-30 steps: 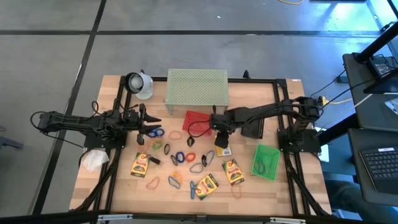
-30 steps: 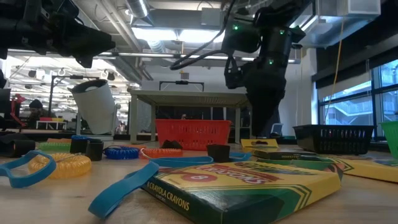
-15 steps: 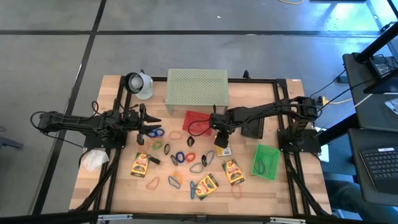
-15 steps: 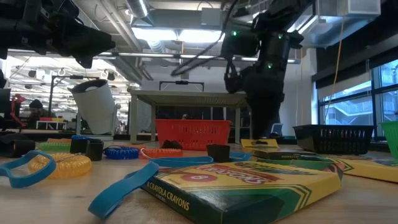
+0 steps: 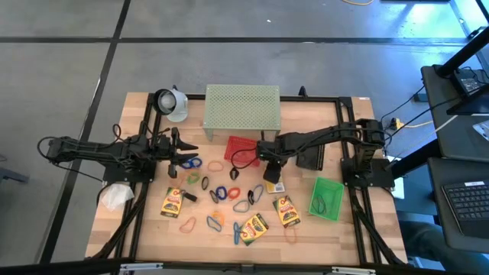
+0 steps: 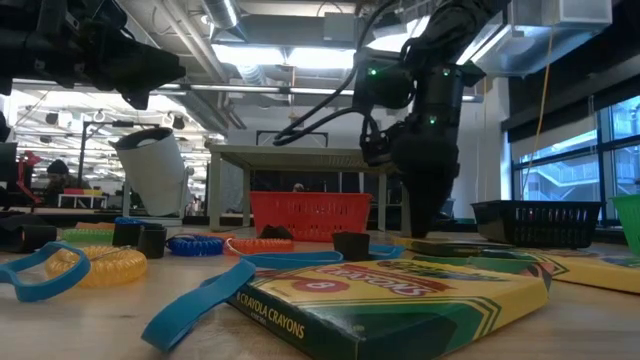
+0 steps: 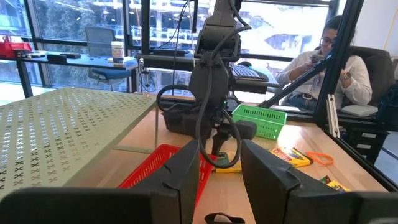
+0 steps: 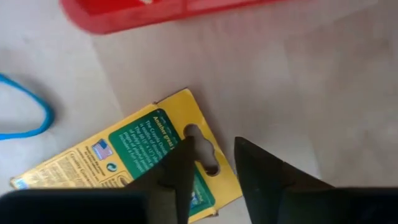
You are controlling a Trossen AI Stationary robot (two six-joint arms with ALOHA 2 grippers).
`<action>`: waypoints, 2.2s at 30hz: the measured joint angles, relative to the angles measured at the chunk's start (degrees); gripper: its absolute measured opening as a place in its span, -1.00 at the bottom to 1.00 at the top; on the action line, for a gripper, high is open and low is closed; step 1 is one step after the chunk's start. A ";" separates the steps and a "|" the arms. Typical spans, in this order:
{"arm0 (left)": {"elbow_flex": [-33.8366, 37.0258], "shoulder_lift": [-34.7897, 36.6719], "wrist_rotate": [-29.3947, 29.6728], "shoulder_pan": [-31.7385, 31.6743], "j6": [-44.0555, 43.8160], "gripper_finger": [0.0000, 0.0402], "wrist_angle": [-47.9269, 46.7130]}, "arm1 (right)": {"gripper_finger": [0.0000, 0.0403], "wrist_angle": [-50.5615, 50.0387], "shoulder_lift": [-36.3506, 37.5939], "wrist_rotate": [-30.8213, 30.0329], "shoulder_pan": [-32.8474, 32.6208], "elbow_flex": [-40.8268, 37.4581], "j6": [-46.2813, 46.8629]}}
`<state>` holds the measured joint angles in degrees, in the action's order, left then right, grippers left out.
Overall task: Pick & Place Office Desk Supplies
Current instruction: Put the crayon box into the black bin
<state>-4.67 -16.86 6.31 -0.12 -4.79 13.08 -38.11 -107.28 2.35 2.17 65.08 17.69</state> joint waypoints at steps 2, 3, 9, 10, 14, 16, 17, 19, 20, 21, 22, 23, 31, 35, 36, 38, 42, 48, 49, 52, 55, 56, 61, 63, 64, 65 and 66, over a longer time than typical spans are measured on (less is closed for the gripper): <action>0.00 0.00 0.00 0.02 -0.01 -0.44 0.00 | -0.53 -0.21 0.04 1.47 0.10 0.00 0.38; 0.00 0.00 0.00 0.02 0.01 -0.44 0.00 | -0.56 -0.43 0.12 2.45 0.19 0.00 0.49; 0.00 -0.02 0.00 0.02 0.01 -0.44 0.00 | -0.63 -3.93 0.15 2.82 0.49 1.93 2.08; 0.00 0.00 0.00 0.02 0.01 -0.44 0.00 | -0.61 -4.60 0.15 2.29 0.51 2.49 2.59; 0.00 0.00 0.00 0.00 0.01 -0.44 0.00 | -0.52 -6.42 0.17 0.68 0.52 5.10 4.83; 0.00 0.00 0.00 0.02 0.01 -0.44 0.00 | -0.47 -6.65 0.22 1.06 0.52 5.93 5.21; 0.00 0.00 0.00 0.02 0.01 -0.44 0.00 | -0.44 -7.00 0.22 1.69 0.52 6.28 4.78; 0.00 0.00 0.00 0.00 0.01 -0.44 0.00 | -0.39 -8.06 0.22 2.65 0.57 6.78 3.42; 0.00 0.00 0.00 0.00 0.01 -0.44 0.00 | -0.36 -8.51 0.24 3.26 0.65 6.86 2.50; 0.00 0.00 0.00 0.01 0.01 -0.44 0.00 | -0.33 -9.03 0.24 3.80 0.76 6.86 1.50; 0.00 0.00 0.00 0.00 0.01 -0.44 0.00 | -0.31 -9.49 0.24 4.21 0.88 6.86 0.82; 0.00 -0.01 0.00 0.00 0.01 -0.44 0.00 | -0.28 -9.88 0.24 4.34 1.02 6.86 -0.05; 0.00 -0.01 0.00 0.01 0.01 -0.44 0.00 | -0.12 -10.40 0.24 5.80 2.48 6.86 -6.47; 0.00 0.00 0.00 0.00 0.01 -0.44 0.00 | -0.08 -10.38 0.24 5.84 3.55 6.86 -7.77; 0.00 0.00 0.00 0.00 0.01 -0.44 0.00 | -0.08 -10.38 0.24 5.84 3.85 6.86 -7.89; 0.00 -0.01 0.00 0.01 0.02 -0.44 -0.01 | -0.08 -9.88 0.26 6.24 4.47 6.59 -7.97; 0.00 0.00 0.00 0.02 0.03 -0.44 -0.02 | -0.09 -9.48 0.26 9.26 5.21 5.24 -7.68; 0.00 -0.01 -0.02 0.01 0.55 -0.44 -0.02 | -0.09 -7.30 0.26 10.86 5.11 4.72 -7.66; 0.00 -0.01 -0.02 0.00 0.53 -0.44 -0.02 | -0.09 -7.03 0.26 10.86 5.13 4.72 -7.68; 0.00 -0.02 -0.02 0.02 0.51 -0.44 -0.02 | -0.09 -6.74 -0.07 10.80 5.18 4.72 -7.72; 0.00 0.00 -0.04 0.00 0.51 -0.44 -0.04 | -0.09 -6.69 -1.30 11.23 5.23 4.70 -7.80; 0.00 0.00 -0.03 0.00 0.51 -0.44 -0.04 | -0.09 -6.40 -1.77 12.12 5.24 4.71 -7.83; 0.00 -0.02 -1.29 0.02 0.51 -0.44 -0.04 | -0.09 -6.04 -3.74 13.60 5.23 4.72 -7.93; 0.00 -0.02 -1.40 0.02 0.53 -0.44 -0.04 | -0.10 -6.01 -3.93 13.66 5.25 4.72 -8.35; 0.00 0.00 -1.40 0.00 0.54 -0.44 -0.04 | -0.10 -6.02 -3.96 13.68 5.25 4.72 -8.92; 0.00 0.00 -1.40 0.01 0.54 -0.44 -0.02 | -0.10 -6.00 -3.96 13.68 5.25 4.72 -9.25; 0.00 0.00 -1.40 0.00 0.55 -0.44 -0.03 | -0.12 -5.99 -3.96 13.54 5.25 4.72 -9.46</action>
<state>-4.67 -16.86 4.91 -0.12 -4.24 13.05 -44.10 -111.24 15.89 7.42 69.80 8.22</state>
